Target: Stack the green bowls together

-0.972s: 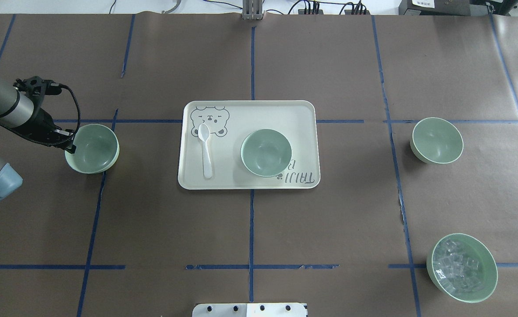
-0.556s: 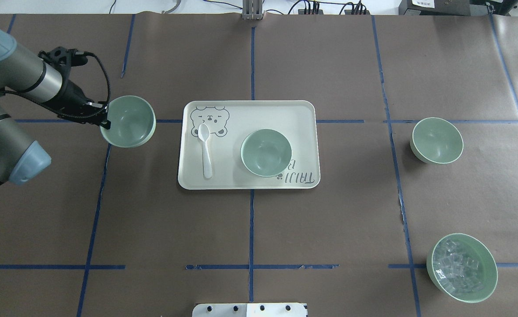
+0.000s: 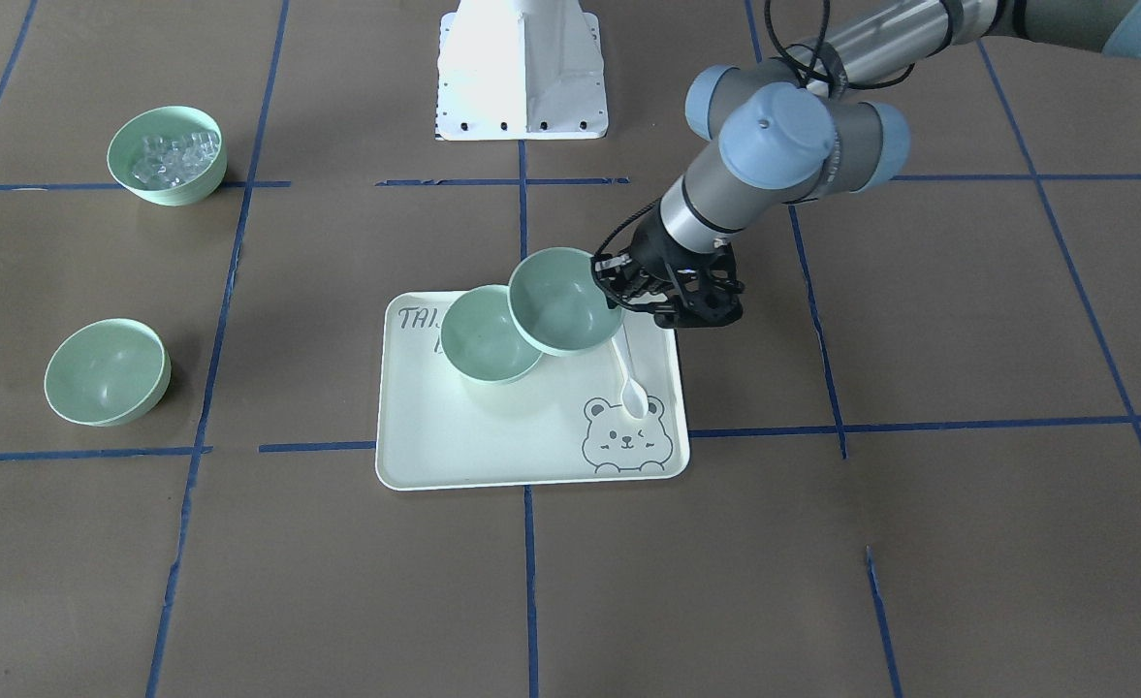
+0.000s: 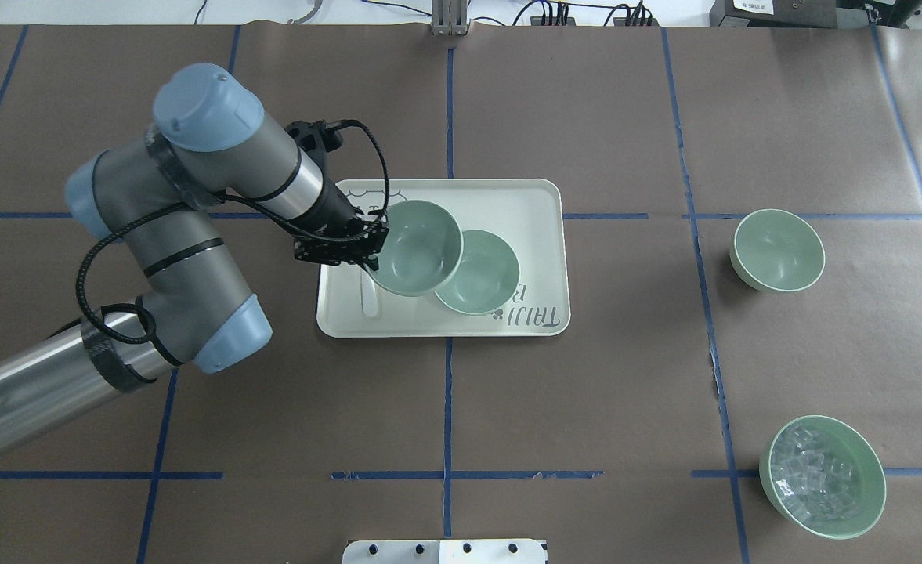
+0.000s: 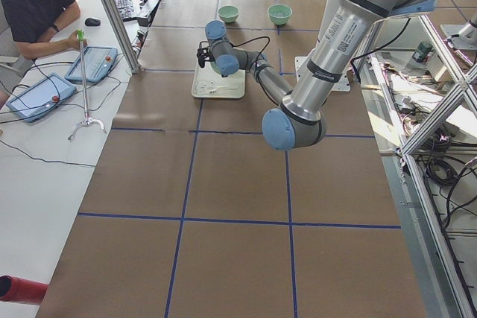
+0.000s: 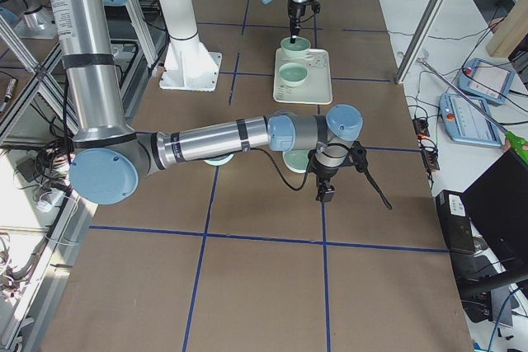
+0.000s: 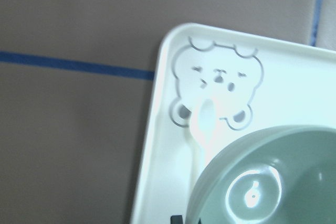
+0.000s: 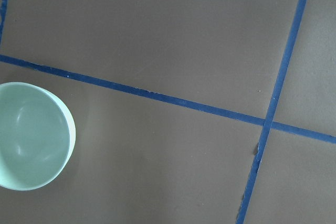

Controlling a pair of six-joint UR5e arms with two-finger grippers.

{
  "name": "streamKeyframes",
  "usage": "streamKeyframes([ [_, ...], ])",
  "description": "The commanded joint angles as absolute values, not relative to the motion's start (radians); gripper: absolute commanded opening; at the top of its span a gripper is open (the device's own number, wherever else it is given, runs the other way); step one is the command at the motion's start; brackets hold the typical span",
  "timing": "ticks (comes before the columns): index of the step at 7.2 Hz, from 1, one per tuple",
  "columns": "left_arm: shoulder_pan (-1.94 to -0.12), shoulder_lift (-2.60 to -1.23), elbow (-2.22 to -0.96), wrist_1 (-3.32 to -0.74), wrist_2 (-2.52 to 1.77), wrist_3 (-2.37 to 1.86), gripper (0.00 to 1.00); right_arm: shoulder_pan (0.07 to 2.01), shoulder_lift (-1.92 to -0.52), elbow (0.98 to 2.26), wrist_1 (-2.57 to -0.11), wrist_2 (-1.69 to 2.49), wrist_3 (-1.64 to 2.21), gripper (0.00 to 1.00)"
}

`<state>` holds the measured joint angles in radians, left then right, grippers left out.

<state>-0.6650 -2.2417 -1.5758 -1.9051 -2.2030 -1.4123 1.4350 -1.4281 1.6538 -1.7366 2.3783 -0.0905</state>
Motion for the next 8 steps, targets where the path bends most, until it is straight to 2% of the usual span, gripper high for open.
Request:
streamKeyframes([
  [1, -0.615, -2.331, -1.505, -1.899, -2.160, -1.474, 0.00, 1.431, -1.428, 1.652, -1.736, 2.382, -0.091, 1.00],
  [8, -0.597, -2.359, -1.444, -1.902, -2.085, -1.465, 0.00, 1.430, -1.430, 1.649, -1.736, 2.382, -0.091, 1.00],
])
